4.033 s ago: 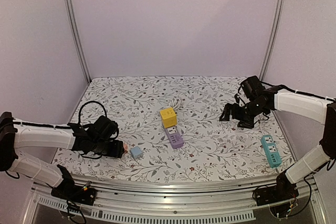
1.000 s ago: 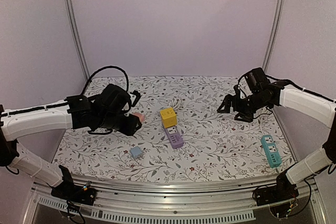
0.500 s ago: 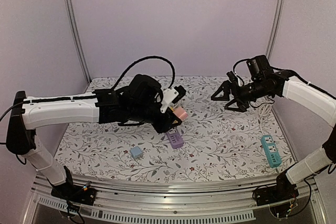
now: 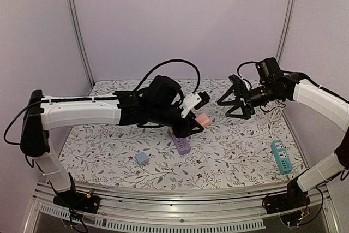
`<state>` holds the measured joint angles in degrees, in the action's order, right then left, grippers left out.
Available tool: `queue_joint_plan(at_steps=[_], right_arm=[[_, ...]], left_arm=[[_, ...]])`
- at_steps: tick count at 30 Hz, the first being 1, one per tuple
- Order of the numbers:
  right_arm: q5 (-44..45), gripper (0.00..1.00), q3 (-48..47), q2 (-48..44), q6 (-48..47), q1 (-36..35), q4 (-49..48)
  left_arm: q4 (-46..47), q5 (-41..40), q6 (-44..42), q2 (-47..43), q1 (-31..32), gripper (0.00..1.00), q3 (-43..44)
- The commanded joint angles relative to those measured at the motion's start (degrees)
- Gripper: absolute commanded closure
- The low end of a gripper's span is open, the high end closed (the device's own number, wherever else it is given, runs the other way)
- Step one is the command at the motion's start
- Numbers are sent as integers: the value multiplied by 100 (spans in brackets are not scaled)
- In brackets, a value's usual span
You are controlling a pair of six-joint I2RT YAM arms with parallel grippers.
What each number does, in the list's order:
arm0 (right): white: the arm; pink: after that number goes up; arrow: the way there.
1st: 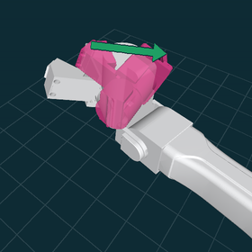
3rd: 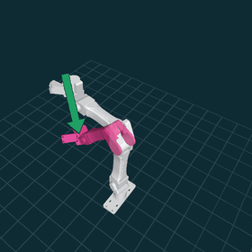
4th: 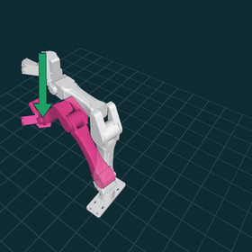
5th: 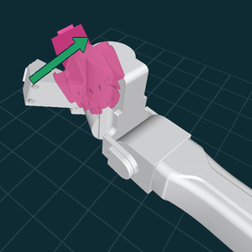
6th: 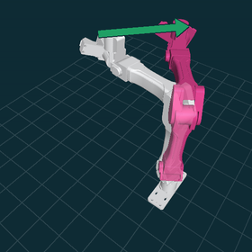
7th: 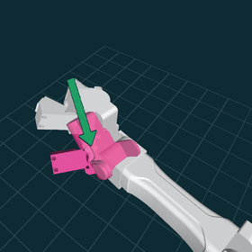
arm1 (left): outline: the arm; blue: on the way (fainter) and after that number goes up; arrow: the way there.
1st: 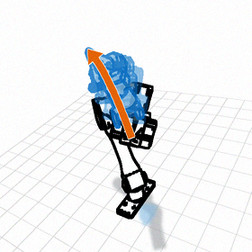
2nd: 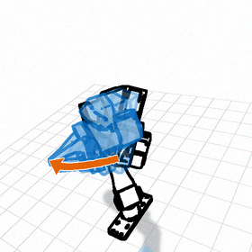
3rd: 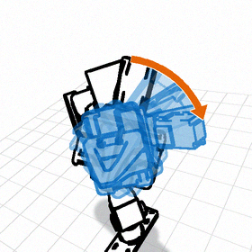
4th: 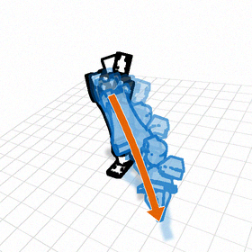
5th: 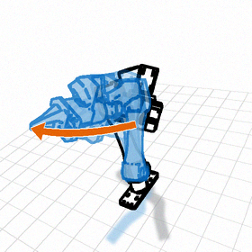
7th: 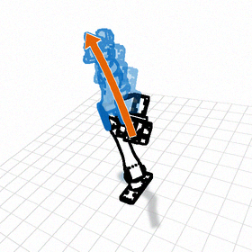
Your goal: Insert the plug
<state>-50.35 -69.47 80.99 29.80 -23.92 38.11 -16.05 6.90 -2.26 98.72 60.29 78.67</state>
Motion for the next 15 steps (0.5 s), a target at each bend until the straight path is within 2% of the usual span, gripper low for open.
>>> queue_joint_plan(at_steps=[1,7,15], right_arm=[[-691,1,-20,148,-255,-9,-27],[-738,2,-2,220,-527,-123,216],[-710,7,34,333,-680,-365,434]], left_arm=[[291,537,-349,221,70,100,188],[323,1056,-674,391,83,100,394],[222,1081,-895,552,140,100,599]])
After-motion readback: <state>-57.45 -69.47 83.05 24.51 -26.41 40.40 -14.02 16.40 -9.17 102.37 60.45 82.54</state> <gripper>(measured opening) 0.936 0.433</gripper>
